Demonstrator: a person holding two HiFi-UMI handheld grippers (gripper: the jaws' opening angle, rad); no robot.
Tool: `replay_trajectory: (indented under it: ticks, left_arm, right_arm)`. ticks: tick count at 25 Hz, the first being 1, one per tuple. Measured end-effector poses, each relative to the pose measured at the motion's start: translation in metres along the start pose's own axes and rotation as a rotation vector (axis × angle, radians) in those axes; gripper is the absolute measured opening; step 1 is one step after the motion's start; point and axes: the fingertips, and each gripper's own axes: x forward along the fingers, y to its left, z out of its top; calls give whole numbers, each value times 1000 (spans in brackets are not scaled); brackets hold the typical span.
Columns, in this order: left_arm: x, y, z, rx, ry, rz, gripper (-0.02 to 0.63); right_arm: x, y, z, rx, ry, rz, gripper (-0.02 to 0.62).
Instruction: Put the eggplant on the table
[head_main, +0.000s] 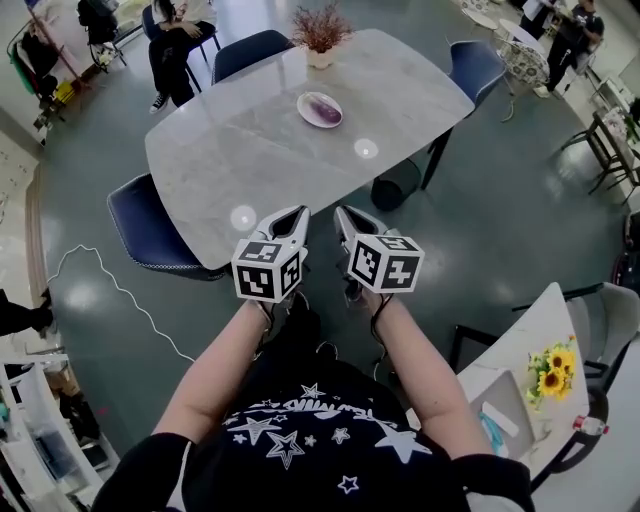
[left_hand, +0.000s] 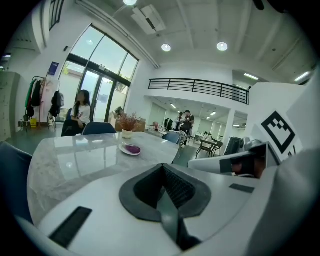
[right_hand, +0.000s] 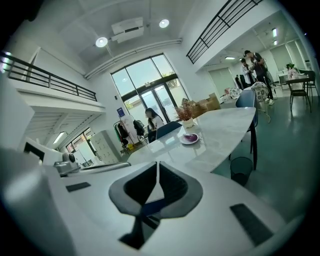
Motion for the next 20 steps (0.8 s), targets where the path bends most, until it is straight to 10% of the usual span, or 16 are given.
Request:
replay_trajectory:
  ticks: [20]
  left_arm:
    - [-18,1,11,-8,-55,21,8]
  right_arm:
    - [-7,30,13,-68,4,64,5]
